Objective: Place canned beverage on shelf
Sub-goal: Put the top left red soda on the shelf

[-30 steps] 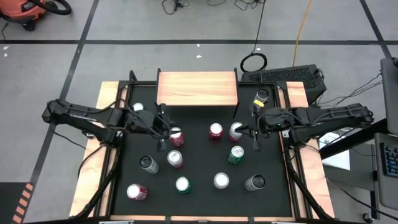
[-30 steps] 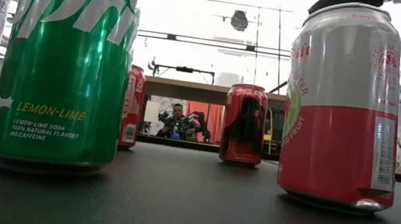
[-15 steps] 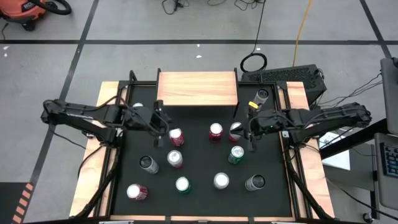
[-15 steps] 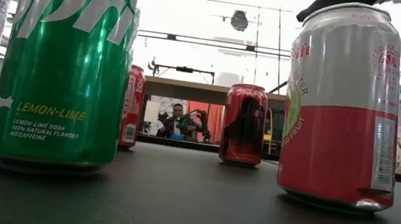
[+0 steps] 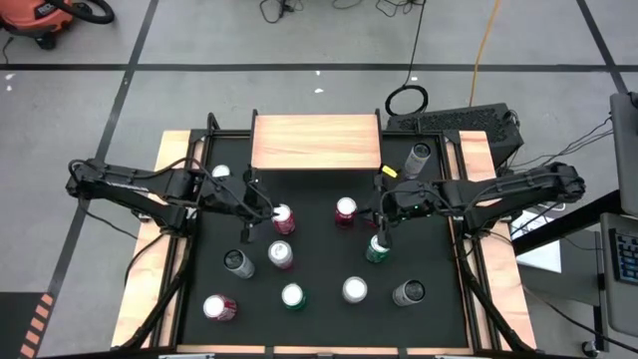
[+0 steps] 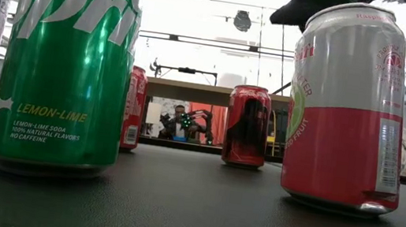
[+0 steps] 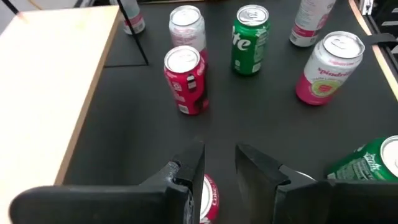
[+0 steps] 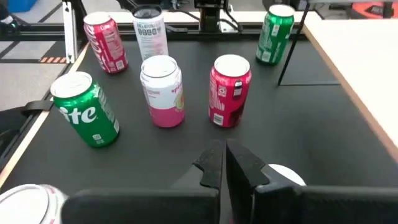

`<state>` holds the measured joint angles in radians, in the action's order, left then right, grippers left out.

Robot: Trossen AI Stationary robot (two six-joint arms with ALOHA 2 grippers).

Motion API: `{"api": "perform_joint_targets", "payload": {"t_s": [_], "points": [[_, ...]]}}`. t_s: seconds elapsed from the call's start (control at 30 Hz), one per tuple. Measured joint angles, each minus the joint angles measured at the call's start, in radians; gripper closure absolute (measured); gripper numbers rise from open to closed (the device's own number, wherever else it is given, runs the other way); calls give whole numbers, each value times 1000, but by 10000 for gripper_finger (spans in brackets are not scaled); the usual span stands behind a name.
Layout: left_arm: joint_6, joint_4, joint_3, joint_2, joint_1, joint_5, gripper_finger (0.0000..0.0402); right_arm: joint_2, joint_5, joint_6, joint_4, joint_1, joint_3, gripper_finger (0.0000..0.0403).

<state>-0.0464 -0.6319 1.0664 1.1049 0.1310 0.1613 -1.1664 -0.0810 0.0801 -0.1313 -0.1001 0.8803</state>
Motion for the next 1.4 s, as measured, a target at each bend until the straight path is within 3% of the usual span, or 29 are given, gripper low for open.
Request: {"api": "perform_joint_targets", "payload": {"t_s": [0.23,0.4,0.5,0.63,1.4], "points": [[-31,-15,0,20,0,0,290,-106,2,6,84,-24,0,403],[-52,-15,0,64,0,6,216,-160,3,-45,129,-39,0,403],[-51,-14,0,96,0,60,171,-178,3,-64,162,-39,0,403],[-53,-15,0,122,0,84,139,-188,3,-72,176,-39,0,403],[-79,-87,1,182,-5,76,134,-234,3,-48,244,-108,0,403]]}}
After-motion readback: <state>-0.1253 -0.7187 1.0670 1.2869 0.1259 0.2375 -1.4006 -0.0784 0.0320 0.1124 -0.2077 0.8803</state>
